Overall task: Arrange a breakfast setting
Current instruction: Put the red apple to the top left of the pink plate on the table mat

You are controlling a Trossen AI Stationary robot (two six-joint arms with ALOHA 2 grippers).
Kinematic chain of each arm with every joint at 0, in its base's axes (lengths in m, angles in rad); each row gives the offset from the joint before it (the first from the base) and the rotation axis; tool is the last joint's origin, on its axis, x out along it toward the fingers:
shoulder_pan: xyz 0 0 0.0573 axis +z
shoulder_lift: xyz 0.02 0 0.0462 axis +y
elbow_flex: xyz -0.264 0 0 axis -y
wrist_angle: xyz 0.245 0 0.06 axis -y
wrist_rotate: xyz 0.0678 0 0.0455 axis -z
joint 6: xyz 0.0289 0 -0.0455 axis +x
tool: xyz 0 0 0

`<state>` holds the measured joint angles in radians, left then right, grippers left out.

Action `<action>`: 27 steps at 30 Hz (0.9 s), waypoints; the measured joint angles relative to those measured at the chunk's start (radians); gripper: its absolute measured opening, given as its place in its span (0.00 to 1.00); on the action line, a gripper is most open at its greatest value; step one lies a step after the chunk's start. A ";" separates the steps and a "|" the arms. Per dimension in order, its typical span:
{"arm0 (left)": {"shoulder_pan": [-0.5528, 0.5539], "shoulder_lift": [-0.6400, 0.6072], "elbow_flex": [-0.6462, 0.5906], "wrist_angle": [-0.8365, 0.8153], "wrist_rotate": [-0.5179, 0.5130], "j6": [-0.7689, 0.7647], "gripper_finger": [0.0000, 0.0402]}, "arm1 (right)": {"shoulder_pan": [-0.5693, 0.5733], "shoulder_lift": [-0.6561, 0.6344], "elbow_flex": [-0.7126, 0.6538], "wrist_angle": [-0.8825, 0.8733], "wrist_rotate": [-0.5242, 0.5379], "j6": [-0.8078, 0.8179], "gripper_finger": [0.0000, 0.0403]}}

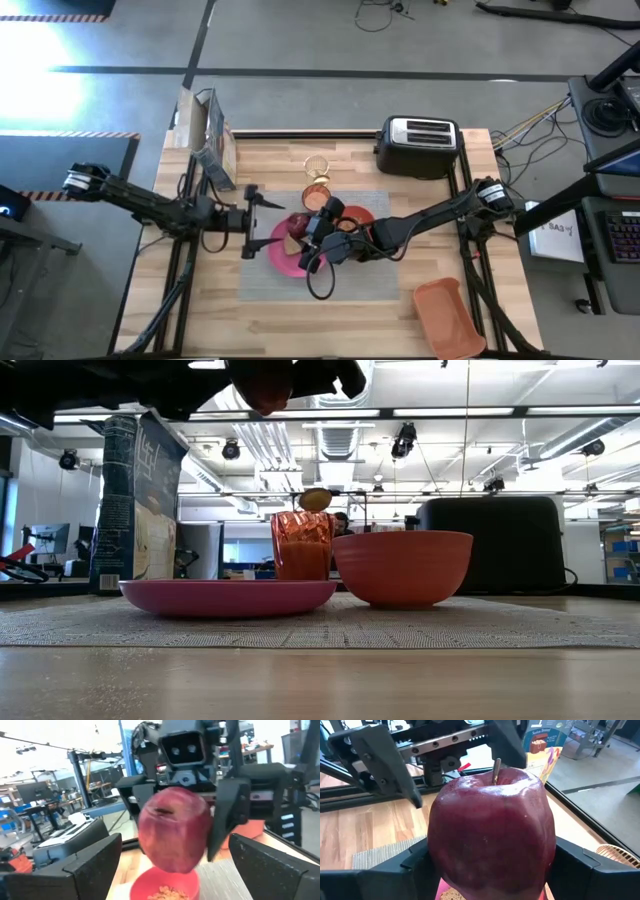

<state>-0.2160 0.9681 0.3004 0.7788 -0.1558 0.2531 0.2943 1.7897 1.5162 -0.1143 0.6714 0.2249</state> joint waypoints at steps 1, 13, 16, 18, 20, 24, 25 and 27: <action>0.001 0.008 0.000 0.015 -0.001 0.000 0.87 | 0.000 0.001 0.000 0.001 0.000 0.000 0.68; 0.017 0.143 0.000 0.221 0.026 -0.039 0.87 | -0.002 0.035 -0.001 0.111 -0.055 -0.105 0.68; 0.020 0.164 0.000 0.259 0.053 -0.040 0.87 | -0.001 0.035 -0.001 0.146 -0.062 -0.152 0.67; 0.021 0.176 0.000 0.261 0.059 -0.057 0.87 | 0.000 0.035 -0.001 0.167 -0.066 -0.186 0.66; 0.021 0.182 0.000 0.265 0.061 -0.063 0.87 | -0.001 0.035 -0.001 0.172 -0.068 -0.200 0.66; 0.021 0.184 0.000 0.295 0.071 -0.054 0.87 | 0.000 0.035 -0.001 0.187 -0.072 -0.203 0.66; 0.021 0.186 0.000 0.303 0.071 -0.053 0.87 | 0.000 0.035 -0.001 0.188 -0.075 -0.208 0.66; 0.021 0.191 0.000 0.308 0.073 -0.055 0.87 | 0.000 0.035 -0.001 0.194 -0.077 -0.218 0.65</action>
<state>-0.1951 1.1596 0.3004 1.0864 -0.0826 0.1980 0.2939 1.8252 1.5154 0.0794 0.5946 0.0066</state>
